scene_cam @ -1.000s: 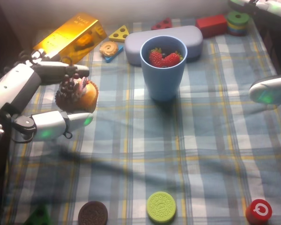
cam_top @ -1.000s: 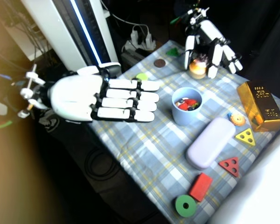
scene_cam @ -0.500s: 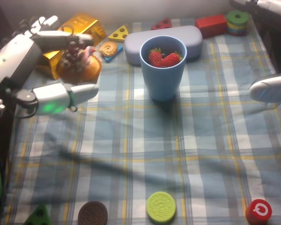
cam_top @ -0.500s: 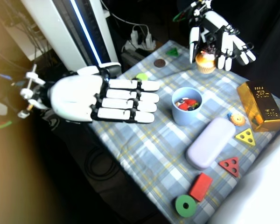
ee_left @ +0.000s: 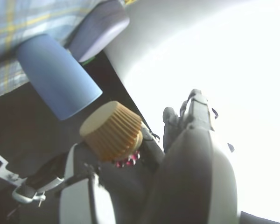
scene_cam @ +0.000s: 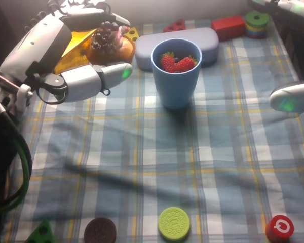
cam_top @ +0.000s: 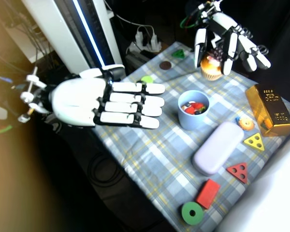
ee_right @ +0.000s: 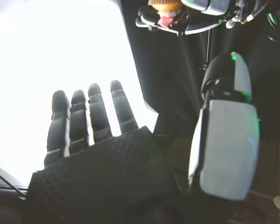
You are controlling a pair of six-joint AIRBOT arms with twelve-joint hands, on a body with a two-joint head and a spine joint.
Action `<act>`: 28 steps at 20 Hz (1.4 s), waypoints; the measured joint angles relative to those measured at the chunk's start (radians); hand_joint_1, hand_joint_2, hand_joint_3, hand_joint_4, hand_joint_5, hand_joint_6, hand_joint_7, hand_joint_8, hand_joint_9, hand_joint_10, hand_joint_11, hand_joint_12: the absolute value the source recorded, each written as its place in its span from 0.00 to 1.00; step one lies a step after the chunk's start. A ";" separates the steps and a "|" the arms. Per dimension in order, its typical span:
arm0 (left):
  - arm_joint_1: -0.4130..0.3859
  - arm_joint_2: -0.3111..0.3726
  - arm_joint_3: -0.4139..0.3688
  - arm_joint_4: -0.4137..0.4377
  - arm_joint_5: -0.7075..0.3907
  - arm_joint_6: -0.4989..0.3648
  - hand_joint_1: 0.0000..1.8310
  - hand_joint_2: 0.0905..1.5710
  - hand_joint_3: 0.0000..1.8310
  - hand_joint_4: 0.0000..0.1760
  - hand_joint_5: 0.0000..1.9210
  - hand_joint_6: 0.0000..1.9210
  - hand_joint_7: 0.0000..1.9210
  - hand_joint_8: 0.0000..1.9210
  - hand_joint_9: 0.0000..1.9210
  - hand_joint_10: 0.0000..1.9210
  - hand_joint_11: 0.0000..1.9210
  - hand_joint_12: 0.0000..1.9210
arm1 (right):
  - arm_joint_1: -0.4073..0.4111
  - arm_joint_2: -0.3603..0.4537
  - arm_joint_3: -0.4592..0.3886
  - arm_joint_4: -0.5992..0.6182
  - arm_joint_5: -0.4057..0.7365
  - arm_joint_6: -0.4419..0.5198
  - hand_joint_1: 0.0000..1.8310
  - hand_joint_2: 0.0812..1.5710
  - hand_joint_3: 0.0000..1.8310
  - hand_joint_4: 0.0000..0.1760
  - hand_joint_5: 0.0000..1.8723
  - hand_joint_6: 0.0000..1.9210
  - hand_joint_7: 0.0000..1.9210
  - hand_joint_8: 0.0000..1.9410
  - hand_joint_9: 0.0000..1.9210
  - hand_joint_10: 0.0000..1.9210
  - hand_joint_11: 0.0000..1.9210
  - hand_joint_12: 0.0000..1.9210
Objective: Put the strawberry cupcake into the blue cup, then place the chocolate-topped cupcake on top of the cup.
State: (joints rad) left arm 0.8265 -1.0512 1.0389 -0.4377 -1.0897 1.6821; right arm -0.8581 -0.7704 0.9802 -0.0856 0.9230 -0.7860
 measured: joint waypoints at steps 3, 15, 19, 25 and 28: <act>-0.030 -0.007 0.012 0.004 0.001 0.000 0.54 0.66 0.00 0.78 0.37 0.08 0.14 0.00 0.03 0.00 0.00 0.00 | 0.000 -0.005 0.000 0.000 0.001 0.000 0.00 0.53 0.00 0.21 0.00 0.00 0.05 0.01 0.01 0.00 0.01 0.01; -0.126 -0.076 0.058 0.063 0.004 0.000 0.50 0.62 0.00 0.76 0.41 0.00 0.21 0.00 0.02 0.00 0.00 0.00 | 0.000 -0.008 0.005 0.000 0.005 0.000 0.00 0.57 0.00 0.33 0.01 0.00 0.04 0.00 0.02 0.00 0.00 0.10; -0.150 -0.105 0.071 0.060 0.010 0.000 0.48 0.63 0.00 0.83 0.40 0.00 0.13 0.00 0.00 0.00 0.00 0.00 | 0.000 -0.009 0.005 -0.001 0.008 0.000 0.00 0.57 0.00 0.28 0.00 0.00 0.04 0.00 0.03 0.00 0.00 0.12; -0.162 -0.119 0.085 0.072 0.003 -0.025 0.49 0.64 0.00 0.58 0.38 0.00 0.10 0.00 0.00 0.00 0.00 0.00 | 0.000 -0.010 0.005 -0.001 0.008 0.000 0.00 0.54 0.00 0.22 0.01 0.00 0.06 0.00 0.01 0.00 0.00 0.04; -0.163 -0.133 0.096 0.069 0.001 -0.029 0.47 0.64 0.00 0.53 0.38 0.00 0.12 0.00 0.00 0.00 0.00 0.00 | 0.000 -0.010 0.005 0.000 0.008 0.000 0.00 0.56 0.00 0.19 0.01 0.00 0.05 0.00 0.00 0.00 0.01 0.04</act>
State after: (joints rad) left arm 0.6636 -1.1839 1.1351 -0.3691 -1.0885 1.6531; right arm -0.8581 -0.7803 0.9855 -0.0860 0.9306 -0.7860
